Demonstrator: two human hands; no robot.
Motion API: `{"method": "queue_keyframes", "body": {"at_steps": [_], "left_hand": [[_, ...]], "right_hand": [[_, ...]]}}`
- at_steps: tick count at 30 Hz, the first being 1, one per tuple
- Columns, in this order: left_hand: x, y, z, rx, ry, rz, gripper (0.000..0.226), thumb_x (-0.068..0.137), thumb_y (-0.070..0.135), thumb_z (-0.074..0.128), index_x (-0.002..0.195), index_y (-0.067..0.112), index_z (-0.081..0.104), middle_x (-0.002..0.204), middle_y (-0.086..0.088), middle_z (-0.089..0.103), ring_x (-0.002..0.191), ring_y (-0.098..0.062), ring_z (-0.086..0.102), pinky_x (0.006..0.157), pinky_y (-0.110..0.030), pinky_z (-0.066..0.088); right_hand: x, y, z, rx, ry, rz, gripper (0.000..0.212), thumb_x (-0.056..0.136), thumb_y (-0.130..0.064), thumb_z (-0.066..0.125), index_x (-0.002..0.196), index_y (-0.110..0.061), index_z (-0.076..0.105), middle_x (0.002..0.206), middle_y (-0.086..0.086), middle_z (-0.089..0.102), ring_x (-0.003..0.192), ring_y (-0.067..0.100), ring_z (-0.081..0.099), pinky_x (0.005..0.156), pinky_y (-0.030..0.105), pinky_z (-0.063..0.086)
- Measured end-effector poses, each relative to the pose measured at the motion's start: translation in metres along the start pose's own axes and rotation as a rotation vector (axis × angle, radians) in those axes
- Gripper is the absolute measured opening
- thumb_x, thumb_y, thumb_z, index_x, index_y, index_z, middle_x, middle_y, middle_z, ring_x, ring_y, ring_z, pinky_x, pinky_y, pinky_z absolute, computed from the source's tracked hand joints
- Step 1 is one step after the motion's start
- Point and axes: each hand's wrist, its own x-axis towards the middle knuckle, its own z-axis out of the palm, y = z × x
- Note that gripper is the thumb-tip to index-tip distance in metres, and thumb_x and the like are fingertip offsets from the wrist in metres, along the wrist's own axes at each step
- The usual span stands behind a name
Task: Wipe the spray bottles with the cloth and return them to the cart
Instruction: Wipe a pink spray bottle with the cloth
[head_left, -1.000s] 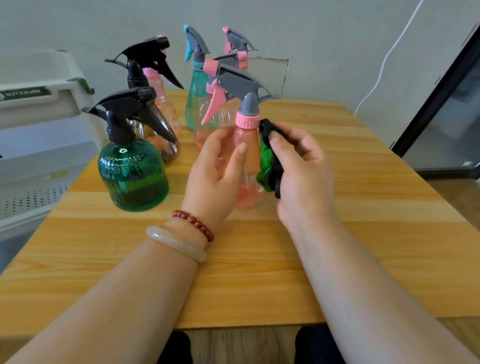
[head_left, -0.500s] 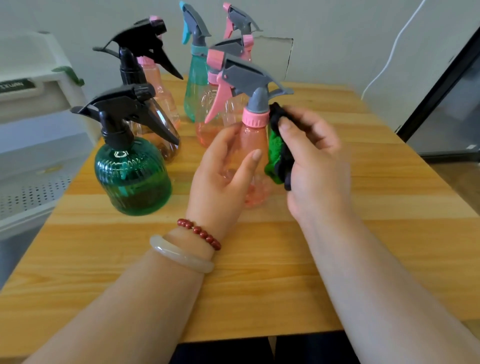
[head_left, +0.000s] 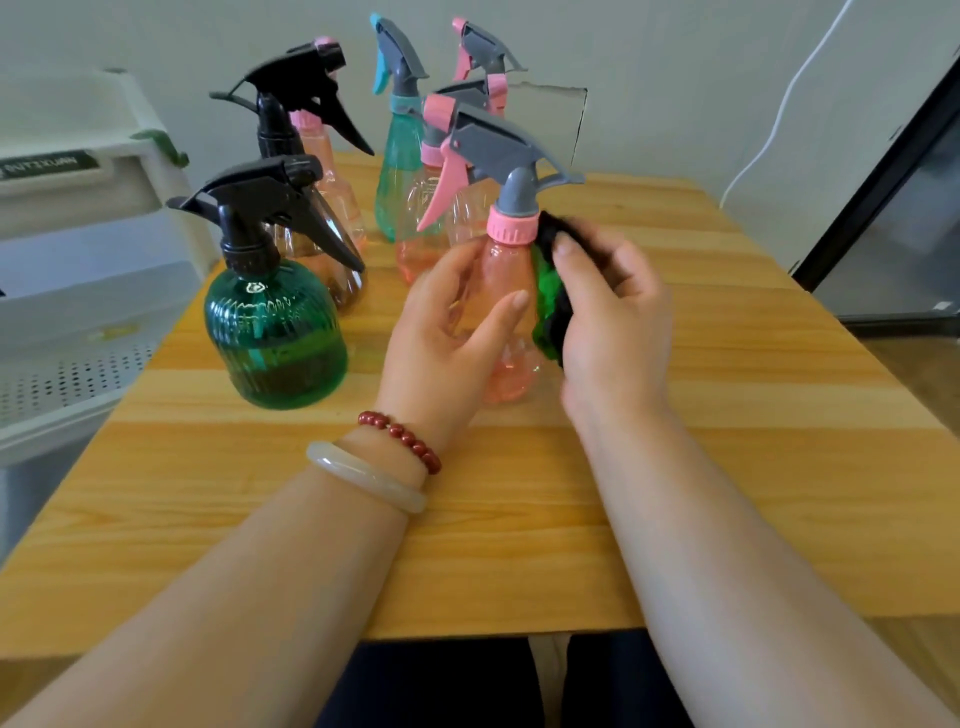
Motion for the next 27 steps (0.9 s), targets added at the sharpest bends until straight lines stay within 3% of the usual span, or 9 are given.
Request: {"method": "queue_keyframes", "body": {"at_steps": [2, 5, 7, 12, 17, 20, 22, 24, 27], "left_hand": [[-0.002, 0.003, 0.0, 0.007, 0.009, 0.002, 0.051, 0.091, 0.033, 0.068, 0.137, 0.025, 0.05, 0.128, 0.001, 0.053, 0.114, 0.002, 0.052, 0.102, -0.026, 0.047], [-0.002, 0.006, -0.003, 0.02, 0.022, 0.017, 0.045, 0.093, 0.028, 0.066, 0.134, 0.028, 0.049, 0.125, 0.002, 0.052, 0.109, 0.008, 0.05, 0.1, -0.019, 0.045], [-0.001, 0.006, -0.004, 0.024, 0.016, 0.02, 0.046, 0.094, 0.028, 0.065, 0.137, 0.024, 0.05, 0.126, 0.002, 0.053, 0.112, 0.002, 0.052, 0.099, -0.02, 0.045], [-0.003, 0.003, -0.003, 0.068, -0.023, 0.039, 0.046, 0.096, 0.032, 0.06, 0.139, 0.023, 0.049, 0.117, 0.014, 0.053, 0.113, 0.0, 0.051, 0.098, -0.02, 0.044], [-0.002, 0.003, -0.004, 0.018, -0.008, 0.031, 0.046, 0.094, 0.034, 0.055, 0.138, 0.023, 0.047, 0.129, 0.007, 0.058, 0.12, -0.007, 0.055, 0.103, -0.037, 0.047], [-0.003, 0.0, -0.002, -0.009, -0.009, 0.029, 0.038, 0.094, 0.034, 0.054, 0.129, 0.021, 0.049, 0.118, 0.009, 0.061, 0.113, -0.01, 0.059, 0.098, -0.043, 0.05], [-0.006, 0.001, -0.002, -0.031, -0.029, 0.0, 0.039, 0.094, 0.037, 0.051, 0.129, 0.021, 0.05, 0.116, 0.01, 0.061, 0.111, -0.008, 0.059, 0.098, -0.042, 0.05], [-0.007, 0.004, -0.001, -0.042, -0.051, -0.026, 0.046, 0.092, 0.041, 0.052, 0.132, 0.019, 0.05, 0.118, 0.011, 0.061, 0.112, -0.005, 0.058, 0.1, -0.036, 0.048], [-0.006, 0.006, 0.0, 0.041, -0.046, -0.023, 0.06, 0.087, 0.047, 0.064, 0.138, 0.02, 0.046, 0.134, 0.007, 0.049, 0.126, -0.007, 0.048, 0.109, -0.03, 0.04]], "right_hand": [[-0.002, 0.0, 0.002, 0.035, -0.035, -0.044, 0.02, 0.093, 0.002, 0.06, 0.092, -0.015, 0.07, 0.078, -0.009, 0.073, 0.075, 0.004, 0.066, 0.066, 0.018, 0.051], [-0.008, 0.005, -0.003, -0.099, -0.055, 0.064, 0.02, 0.093, -0.005, 0.062, 0.087, -0.021, 0.072, 0.071, -0.006, 0.071, 0.063, 0.009, 0.061, 0.057, 0.026, 0.051], [-0.005, 0.006, -0.006, -0.142, -0.04, 0.126, 0.02, 0.092, -0.007, 0.064, 0.084, -0.023, 0.073, 0.073, -0.002, 0.072, 0.066, 0.014, 0.063, 0.061, 0.038, 0.055], [-0.003, 0.004, -0.005, 0.002, -0.061, -0.031, 0.021, 0.091, -0.002, 0.063, 0.089, -0.021, 0.072, 0.083, -0.006, 0.074, 0.081, 0.01, 0.067, 0.072, 0.027, 0.053], [0.001, 0.012, -0.014, -0.312, -0.046, 0.126, 0.022, 0.091, -0.01, 0.065, 0.079, -0.027, 0.072, 0.074, -0.008, 0.073, 0.069, 0.011, 0.065, 0.068, 0.037, 0.056], [-0.001, 0.007, -0.009, -0.131, -0.03, 0.035, 0.024, 0.092, -0.005, 0.063, 0.083, -0.025, 0.072, 0.074, -0.01, 0.072, 0.071, 0.007, 0.064, 0.065, 0.024, 0.052], [-0.007, 0.006, -0.005, -0.02, -0.043, 0.0, 0.022, 0.093, -0.005, 0.062, 0.087, -0.023, 0.072, 0.08, -0.006, 0.073, 0.075, 0.01, 0.064, 0.065, 0.026, 0.052], [-0.007, 0.011, -0.007, -0.143, -0.025, 0.035, 0.02, 0.092, -0.01, 0.064, 0.085, -0.026, 0.072, 0.077, -0.006, 0.072, 0.069, 0.011, 0.062, 0.058, 0.027, 0.05], [0.0, 0.017, -0.012, -0.317, -0.014, 0.202, 0.018, 0.091, -0.014, 0.065, 0.079, -0.026, 0.073, 0.079, -0.004, 0.074, 0.075, 0.017, 0.068, 0.073, 0.04, 0.058]]}}
